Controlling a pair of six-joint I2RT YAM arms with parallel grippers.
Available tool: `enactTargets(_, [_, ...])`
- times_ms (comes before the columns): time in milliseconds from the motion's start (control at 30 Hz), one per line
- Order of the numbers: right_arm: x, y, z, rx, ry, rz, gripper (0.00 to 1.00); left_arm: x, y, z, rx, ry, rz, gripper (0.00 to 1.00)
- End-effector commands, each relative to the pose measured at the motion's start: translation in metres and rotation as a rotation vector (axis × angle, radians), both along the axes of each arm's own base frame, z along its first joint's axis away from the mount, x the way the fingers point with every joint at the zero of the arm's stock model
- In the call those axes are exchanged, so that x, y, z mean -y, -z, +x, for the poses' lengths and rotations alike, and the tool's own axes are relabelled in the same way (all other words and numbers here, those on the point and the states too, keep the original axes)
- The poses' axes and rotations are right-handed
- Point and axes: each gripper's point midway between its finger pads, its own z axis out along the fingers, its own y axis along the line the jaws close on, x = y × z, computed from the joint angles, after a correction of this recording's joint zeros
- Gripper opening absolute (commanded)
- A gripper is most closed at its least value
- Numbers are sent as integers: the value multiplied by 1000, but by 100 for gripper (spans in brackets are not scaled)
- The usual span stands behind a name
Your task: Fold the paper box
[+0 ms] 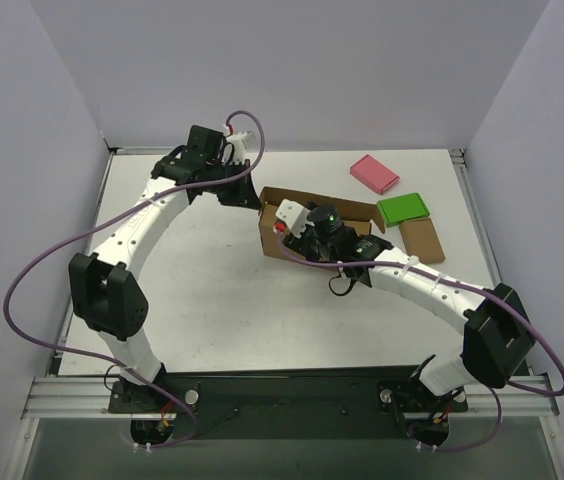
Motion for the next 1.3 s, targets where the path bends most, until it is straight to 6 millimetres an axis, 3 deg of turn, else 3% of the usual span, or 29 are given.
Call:
enactTargets(0, [11, 48, -24, -155, 2, -71, 54, 5, -7, -12, 40, 42, -19, 0])
enactTargets(100, [11, 48, -24, -154, 6, -70, 54, 6, -3, -12, 34, 39, -27, 0])
enactTargets(233, [10, 49, -23, -154, 8, -71, 54, 5, -22, -5, 72, 24, -29, 0])
enactTargets(367, [11, 50, -23, -157, 10, -77, 54, 11, -54, 3, 113, 10, -73, 0])
enactTargets(600, [11, 54, -21, -162, 17, -90, 54, 26, -70, -2, 80, 26, -177, 0])
enactTargets(700, [11, 56, -20, -167, 16, -94, 54, 27, -69, -6, 72, 29, -186, 0])
enactTargets(900, [8, 59, -19, -174, 16, -92, 53, 32, -45, -17, 25, 37, -198, 0])
enactTargets(1267, [11, 56, -21, -171, 22, -88, 53, 0, -15, -17, 92, -5, -17, 0])
